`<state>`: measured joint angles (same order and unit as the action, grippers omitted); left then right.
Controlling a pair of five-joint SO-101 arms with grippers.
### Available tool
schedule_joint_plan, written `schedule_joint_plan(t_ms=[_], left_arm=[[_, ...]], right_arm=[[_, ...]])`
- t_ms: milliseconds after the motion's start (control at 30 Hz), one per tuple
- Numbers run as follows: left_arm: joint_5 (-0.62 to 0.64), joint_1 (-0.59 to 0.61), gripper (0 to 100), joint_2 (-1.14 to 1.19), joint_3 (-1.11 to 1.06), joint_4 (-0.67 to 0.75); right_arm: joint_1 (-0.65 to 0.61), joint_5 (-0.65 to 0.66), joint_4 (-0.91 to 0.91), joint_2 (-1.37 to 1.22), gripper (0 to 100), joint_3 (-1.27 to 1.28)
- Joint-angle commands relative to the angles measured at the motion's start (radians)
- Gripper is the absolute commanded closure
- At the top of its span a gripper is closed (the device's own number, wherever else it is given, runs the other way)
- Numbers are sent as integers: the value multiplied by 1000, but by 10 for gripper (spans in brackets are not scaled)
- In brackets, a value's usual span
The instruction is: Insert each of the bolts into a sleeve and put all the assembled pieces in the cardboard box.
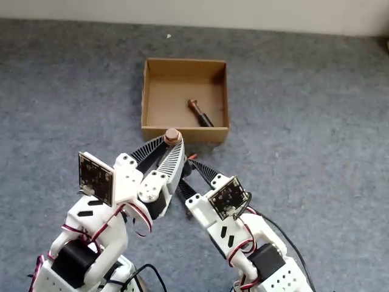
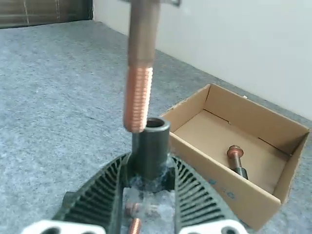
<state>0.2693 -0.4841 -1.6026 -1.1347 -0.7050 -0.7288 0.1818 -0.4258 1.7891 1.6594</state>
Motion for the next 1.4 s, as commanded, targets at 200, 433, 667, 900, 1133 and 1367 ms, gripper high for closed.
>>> schedule_joint_plan(t_ms=[200, 433, 667, 900, 1133, 1367], left_arm=[[-2, 41, 995, 1, -58, 89], [-2, 35, 995, -7, -96, 135], [-2, 33, 995, -7, -102, 133], [-69, 13, 894, 1, -104, 11], [-64, 12, 846, -7, -97, -48], [-129, 16, 846, 1, -18, -117]], right_arm=[[8, 2, 31, 16, 993, -15], [8, 3, 31, 16, 993, -12], [18, 9, 35, 16, 993, -12], [54, 3, 36, 16, 993, -15], [58, 2, 36, 16, 993, -7], [68, 2, 36, 16, 993, -7]])
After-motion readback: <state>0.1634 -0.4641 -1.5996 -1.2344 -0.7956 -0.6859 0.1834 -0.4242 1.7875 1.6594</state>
